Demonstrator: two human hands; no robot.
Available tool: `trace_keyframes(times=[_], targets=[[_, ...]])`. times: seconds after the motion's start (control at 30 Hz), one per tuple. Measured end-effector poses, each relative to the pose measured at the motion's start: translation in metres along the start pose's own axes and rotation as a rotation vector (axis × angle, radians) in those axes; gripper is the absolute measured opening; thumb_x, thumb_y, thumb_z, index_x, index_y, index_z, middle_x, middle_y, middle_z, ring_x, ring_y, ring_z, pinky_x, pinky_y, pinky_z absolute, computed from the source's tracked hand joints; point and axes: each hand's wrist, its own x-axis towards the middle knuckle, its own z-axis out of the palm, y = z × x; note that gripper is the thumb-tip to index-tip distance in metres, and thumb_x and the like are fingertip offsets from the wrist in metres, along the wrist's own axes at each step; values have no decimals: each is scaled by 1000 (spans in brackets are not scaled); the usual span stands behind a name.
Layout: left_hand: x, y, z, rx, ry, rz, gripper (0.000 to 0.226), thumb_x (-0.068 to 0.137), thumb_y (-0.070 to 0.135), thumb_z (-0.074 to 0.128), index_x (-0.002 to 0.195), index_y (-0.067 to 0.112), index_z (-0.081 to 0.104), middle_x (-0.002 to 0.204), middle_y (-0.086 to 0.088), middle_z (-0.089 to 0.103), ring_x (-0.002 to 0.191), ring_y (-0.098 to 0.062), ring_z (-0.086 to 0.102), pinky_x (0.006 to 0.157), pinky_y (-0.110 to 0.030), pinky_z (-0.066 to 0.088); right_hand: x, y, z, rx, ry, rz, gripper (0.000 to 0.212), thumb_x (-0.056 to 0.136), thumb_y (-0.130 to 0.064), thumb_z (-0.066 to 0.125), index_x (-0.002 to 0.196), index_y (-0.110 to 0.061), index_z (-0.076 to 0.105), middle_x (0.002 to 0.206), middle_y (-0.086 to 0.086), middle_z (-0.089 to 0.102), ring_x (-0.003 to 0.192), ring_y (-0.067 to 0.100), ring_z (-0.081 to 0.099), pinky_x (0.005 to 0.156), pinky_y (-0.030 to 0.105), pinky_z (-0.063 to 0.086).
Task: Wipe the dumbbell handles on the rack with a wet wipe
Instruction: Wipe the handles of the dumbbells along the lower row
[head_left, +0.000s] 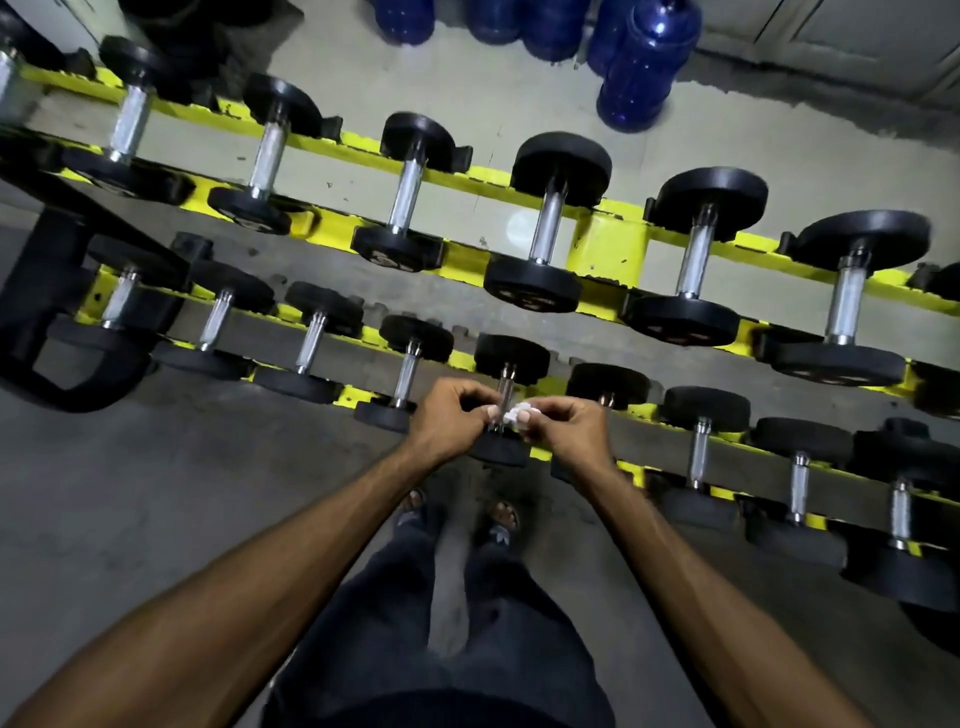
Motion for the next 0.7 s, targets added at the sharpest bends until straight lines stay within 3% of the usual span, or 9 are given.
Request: trace_keyframes(times=[0.07,0.17,0.33,0.43,0.57,0.7], targets=[[9,-23,10,36,38,-23,13,83,14,76,87,27,76,84,13,73,85,-6,69,88,-33,57,17,28,-1,-24,21,43,17,78,-1,79,74,-17,77,74,7,75,67,19,66,68,40,56],[19,-55,26,79,82,-61,12,85,17,75,96,20,77,90,9,74,86,-4,68,87,-29,56,43,67,-3,-88,72,73,6,78,-4,81,82,-8,78,74,5,74,64,13,64,57,25,49],[49,-129,64,175,89,-118,14,83,28,74,96,24,74,93,10,74,87,-9,69,84,-36,58,110,139,2,-175,63,81,16,77,-6,82,71,-20,77,77,3,76,76,21,70,80,47,60],[65,-171,87,324,95,-66,25,84,35,72,106,23,70,108,3,68,97,-19,65,84,-40,55,152,178,12,-213,20,69,29,77,-3,80,63,-27,75,71,-3,75,75,22,71,79,48,60],[79,-207,107,395,124,-19,36,87,42,70,117,23,67,114,3,60,95,-20,62,83,-41,55,199,212,20,-400,-52,-65,23,77,-11,82,67,-30,73,69,-12,71,67,9,67,69,37,58],[83,-235,121,367,159,41,34,86,42,71,112,21,69,109,4,60,96,-20,61,81,-42,55,228,224,24,-774,-271,-349,10,76,-7,76,83,-14,79,84,1,75,77,14,69,73,28,55]])
